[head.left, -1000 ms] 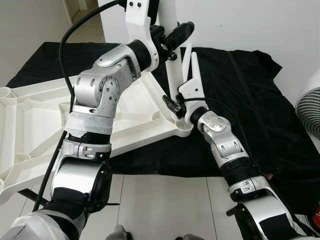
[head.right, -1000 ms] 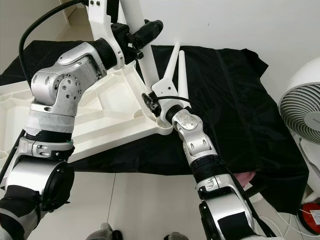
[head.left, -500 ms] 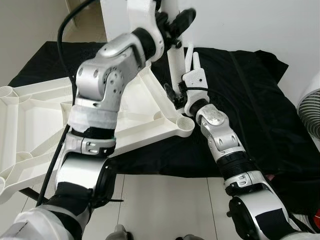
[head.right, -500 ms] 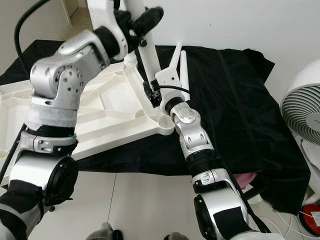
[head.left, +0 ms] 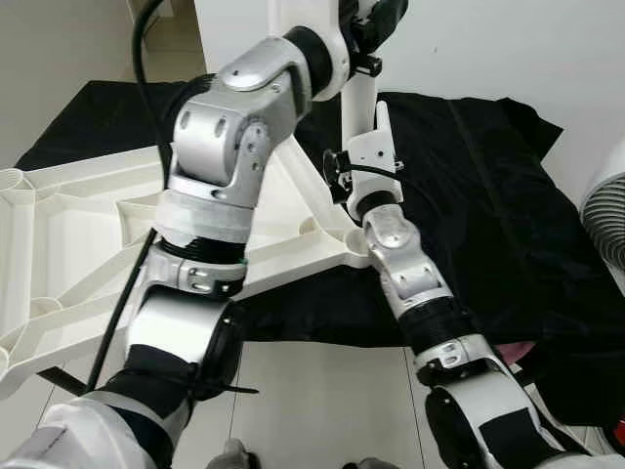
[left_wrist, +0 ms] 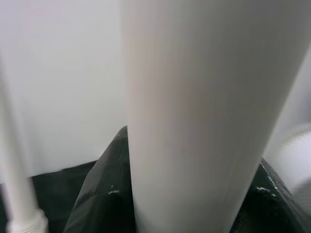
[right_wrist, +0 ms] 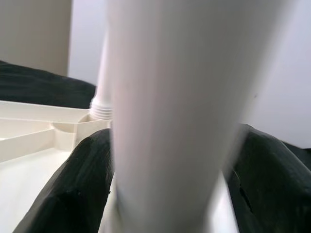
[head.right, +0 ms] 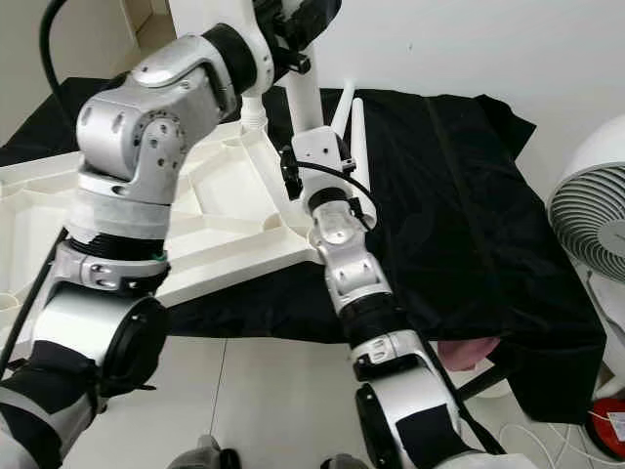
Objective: Building children table
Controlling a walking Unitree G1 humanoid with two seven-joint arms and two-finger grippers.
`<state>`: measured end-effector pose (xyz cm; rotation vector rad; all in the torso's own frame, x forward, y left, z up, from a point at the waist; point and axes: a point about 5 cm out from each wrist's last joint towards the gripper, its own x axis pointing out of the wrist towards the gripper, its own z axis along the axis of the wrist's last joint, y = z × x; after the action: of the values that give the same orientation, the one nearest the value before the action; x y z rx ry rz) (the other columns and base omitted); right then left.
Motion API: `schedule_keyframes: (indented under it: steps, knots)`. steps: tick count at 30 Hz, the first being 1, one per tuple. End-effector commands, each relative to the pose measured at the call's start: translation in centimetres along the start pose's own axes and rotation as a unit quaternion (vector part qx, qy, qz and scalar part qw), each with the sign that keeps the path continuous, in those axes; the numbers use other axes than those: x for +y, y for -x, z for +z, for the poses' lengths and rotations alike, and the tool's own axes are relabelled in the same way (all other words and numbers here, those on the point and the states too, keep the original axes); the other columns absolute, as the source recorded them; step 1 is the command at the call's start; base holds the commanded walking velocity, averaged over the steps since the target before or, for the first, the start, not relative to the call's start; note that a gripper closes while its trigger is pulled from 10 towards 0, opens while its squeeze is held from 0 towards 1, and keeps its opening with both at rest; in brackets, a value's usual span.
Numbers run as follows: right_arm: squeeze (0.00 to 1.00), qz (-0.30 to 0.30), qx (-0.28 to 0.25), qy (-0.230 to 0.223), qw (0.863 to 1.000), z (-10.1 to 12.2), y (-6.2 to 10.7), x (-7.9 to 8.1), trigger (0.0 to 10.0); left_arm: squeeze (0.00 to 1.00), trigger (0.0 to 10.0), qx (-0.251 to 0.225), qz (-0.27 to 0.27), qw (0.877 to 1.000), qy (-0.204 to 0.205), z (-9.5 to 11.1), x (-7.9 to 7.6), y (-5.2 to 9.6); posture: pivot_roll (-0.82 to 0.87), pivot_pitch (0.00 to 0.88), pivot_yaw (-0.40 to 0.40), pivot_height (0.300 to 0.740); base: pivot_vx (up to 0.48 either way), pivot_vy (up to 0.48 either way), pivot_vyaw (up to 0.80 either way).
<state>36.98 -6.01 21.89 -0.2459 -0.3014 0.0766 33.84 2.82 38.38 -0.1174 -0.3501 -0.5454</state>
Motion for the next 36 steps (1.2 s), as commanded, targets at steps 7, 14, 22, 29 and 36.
schedule_keyframes:
  steps: [7, 14, 22, 29, 36]
  knots:
    - [0.0, -0.05, 0.008, 0.011, 0.999, 0.1, -0.1, 0.2, 10.0, 0.0, 10.0, -0.01, 0.022, 1.0, -0.003, 0.8, -0.5, -0.2, -0.06, 0.036, 0.03, 0.74, 0.0, 0.0, 0.0]
    - [0.0, -0.068, -0.008, 0.012, 0.998, 0.8, -0.5, 0.1, 10.0, 0.0, 10.0, -0.009, 0.03, 1.0, 0.004, 0.8, -0.8, -0.2, -0.06, 0.037, 0.029, 0.74, 0.0, 0.0, 0.0]
    - [0.0, -0.069, -0.012, 0.009, 0.998, 1.1, -0.9, 0.1, 10.0, 0.0, 10.0, -0.006, 0.02, 1.0, 0.008, 0.8, -1.3, -0.2, -0.05, 0.036, 0.028, 0.74, 0.0, 0.0, 0.0]
    - [0.0, -0.065, -0.01, 0.005, 0.998, 0.9, -0.9, 0.4, 0.9, 0.0, 10.0, -0.008, 0.024, 1.0, 0.008, 0.9, -1.2, -0.2, -0.05, 0.035, 0.028, 0.74, 0.0, 0.0, 0.0]
    - [0.0, -0.065, -0.003, -0.004, 0.998, 0.7, -0.9, 0.5, 0.0, 0.0, 10.0, -0.01, 0.023, 1.0, 0.008, 1.0, -1.2, -0.2, -0.05, 0.033, 0.027, 0.74, 0.0, 0.0, 0.0]
